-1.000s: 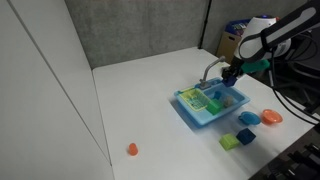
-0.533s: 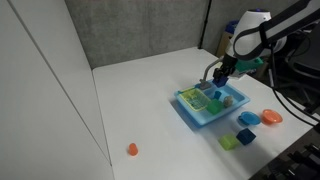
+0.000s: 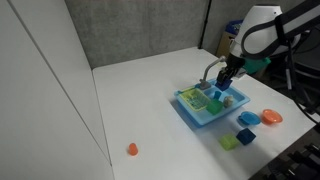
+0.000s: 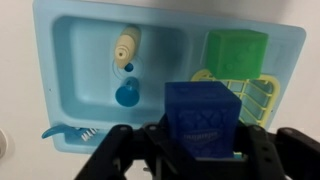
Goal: Put the blue building block on top of the green building block, remove the bottle from the sink and put it on top of the blue building block
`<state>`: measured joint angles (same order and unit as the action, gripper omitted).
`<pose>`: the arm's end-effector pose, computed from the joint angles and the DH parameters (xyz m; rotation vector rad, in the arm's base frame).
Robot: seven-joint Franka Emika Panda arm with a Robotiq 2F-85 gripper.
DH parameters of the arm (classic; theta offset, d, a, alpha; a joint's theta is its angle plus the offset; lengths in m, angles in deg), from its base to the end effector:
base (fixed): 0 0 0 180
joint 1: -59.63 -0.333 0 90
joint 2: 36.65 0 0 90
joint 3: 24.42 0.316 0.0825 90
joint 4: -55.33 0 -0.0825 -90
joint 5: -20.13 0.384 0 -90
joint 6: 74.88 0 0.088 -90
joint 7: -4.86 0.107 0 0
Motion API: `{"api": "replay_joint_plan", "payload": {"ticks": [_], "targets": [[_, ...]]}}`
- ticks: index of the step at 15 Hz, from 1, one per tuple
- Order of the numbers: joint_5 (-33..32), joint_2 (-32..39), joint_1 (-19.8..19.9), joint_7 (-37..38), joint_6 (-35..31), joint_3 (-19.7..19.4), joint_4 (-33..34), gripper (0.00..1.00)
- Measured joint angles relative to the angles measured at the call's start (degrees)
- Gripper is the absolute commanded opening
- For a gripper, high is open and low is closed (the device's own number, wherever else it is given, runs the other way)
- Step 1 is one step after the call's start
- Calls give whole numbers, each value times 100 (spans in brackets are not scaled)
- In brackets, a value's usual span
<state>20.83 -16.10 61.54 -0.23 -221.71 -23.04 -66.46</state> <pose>0.5842 -0.0058 0.2466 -3.1257 -0.1059 -0.1237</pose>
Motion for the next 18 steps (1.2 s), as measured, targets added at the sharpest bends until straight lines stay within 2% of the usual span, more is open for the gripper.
{"api": "replay_joint_plan", "payload": {"ticks": [8, 18], "targets": [[0, -96, -178, -51, -15, 182, -361, 21], [-267, -94, -400, -29, -16, 174, -561, 21]]}}
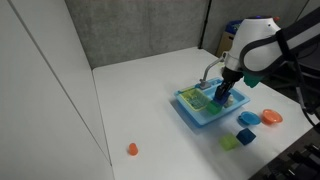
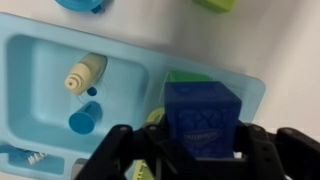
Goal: Put the blue building block on top of the green building block, remove the bottle from the sink and put it on top of the blue building block
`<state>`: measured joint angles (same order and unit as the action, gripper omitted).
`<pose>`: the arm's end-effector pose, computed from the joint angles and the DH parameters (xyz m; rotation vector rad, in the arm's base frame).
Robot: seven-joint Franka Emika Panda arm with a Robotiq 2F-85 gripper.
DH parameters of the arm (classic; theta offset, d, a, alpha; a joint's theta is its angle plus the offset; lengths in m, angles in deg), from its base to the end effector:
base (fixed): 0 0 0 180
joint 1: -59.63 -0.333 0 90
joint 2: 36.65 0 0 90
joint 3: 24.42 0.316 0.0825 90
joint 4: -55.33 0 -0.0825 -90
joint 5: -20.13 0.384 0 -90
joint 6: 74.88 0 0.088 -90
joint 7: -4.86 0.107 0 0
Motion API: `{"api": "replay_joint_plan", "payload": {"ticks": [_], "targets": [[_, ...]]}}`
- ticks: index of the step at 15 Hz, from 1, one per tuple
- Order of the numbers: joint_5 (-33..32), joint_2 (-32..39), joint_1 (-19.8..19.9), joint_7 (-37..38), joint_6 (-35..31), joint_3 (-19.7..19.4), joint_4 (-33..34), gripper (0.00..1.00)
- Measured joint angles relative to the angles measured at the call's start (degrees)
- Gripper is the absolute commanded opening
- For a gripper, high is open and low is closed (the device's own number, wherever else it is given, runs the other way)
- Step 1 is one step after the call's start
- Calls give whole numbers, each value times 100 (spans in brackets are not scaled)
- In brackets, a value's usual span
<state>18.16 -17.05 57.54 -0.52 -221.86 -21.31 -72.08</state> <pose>0.5477 0.0507 0.2191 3.1237 0.3297 0.0003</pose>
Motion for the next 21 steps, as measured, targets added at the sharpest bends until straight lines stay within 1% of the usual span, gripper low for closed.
{"api": "replay_joint_plan", "payload": {"ticks": [5, 12, 13, 14, 16, 17, 18, 21], "targets": [[-105, 36, -22, 12, -35, -11, -38, 21], [-106, 168, -64, 12, -436, -10, -102, 21], [-106, 179, -71, 12, -484, -10, -118, 58], [-106, 185, -76, 12, -516, -10, -131, 72], [-106, 186, -82, 11, -566, -10, -156, 85], [-106, 186, -82, 10, -591, -11, -158, 94], [-106, 184, -82, 10, -610, -11, -158, 100], [-106, 132, -81, 10, -640, -55, -147, 100]]}}
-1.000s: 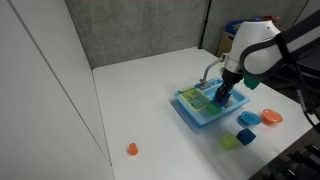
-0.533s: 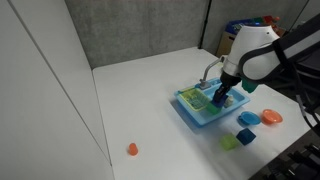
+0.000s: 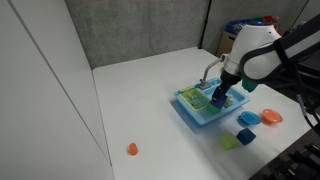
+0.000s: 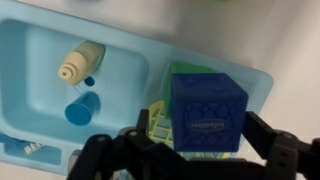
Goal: Put the blue building block on top of the green building block, remove the bottle from the sink and put it on top of the blue building block
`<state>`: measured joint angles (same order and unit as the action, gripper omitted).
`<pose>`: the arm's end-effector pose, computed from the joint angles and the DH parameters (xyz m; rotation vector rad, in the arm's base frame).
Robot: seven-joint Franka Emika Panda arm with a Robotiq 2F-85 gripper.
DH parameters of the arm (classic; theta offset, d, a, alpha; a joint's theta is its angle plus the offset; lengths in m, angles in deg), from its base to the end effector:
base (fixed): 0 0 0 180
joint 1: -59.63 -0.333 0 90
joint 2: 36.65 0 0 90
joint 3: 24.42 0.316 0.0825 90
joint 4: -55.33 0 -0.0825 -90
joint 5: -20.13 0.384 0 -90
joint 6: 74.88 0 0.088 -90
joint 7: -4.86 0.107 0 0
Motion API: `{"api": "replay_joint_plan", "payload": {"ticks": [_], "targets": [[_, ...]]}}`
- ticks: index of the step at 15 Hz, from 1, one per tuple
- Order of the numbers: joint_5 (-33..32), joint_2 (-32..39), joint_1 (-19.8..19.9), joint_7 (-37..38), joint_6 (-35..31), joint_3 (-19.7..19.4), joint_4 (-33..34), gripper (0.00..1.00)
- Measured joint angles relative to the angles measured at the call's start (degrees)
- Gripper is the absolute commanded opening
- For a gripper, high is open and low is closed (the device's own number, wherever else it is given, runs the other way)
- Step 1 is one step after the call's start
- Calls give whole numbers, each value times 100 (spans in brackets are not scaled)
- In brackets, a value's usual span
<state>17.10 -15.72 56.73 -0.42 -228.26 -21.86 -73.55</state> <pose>0.5462 0.0542 0.2071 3.1101 0.3601 0.0986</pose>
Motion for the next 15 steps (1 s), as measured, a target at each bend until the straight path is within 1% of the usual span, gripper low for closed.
{"api": "replay_joint_plan", "payload": {"ticks": [5, 15], "targets": [[0, -158, 38, 5, 0, -170, 112, 100], [6, -190, 327, 106, 4, -435, 422, 100]]}}
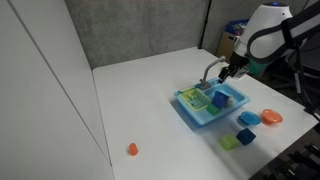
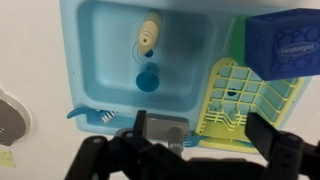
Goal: Put the blue building block on top of the green building block, remove the bottle from the sink and put it on top of the blue building block
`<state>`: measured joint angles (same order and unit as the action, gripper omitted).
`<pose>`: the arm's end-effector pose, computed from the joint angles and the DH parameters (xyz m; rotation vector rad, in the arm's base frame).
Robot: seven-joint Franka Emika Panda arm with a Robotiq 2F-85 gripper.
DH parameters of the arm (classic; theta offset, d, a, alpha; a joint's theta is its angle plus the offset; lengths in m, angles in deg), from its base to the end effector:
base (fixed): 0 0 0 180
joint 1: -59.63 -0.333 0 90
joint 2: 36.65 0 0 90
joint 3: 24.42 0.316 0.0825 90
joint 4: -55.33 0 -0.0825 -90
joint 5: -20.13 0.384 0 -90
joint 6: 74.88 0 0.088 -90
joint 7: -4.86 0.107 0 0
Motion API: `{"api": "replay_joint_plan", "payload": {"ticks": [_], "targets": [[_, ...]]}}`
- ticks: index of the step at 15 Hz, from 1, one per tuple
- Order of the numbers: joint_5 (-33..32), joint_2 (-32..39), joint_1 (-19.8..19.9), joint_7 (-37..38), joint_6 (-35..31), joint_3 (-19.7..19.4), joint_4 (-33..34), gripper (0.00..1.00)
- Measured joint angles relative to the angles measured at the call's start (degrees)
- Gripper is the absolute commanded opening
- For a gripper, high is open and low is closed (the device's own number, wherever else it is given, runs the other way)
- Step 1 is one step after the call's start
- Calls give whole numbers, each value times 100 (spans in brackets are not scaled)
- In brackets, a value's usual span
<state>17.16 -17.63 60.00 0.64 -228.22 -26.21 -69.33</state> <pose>0.5792 -0.0201 0.2537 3.0819 0.1278 0.2569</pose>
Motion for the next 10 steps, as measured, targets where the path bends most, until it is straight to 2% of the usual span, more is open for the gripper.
{"api": "replay_joint_plan", "payload": {"ticks": [10], "targets": [[0, 110, 137, 239, 13, -301, 63, 100]]}}
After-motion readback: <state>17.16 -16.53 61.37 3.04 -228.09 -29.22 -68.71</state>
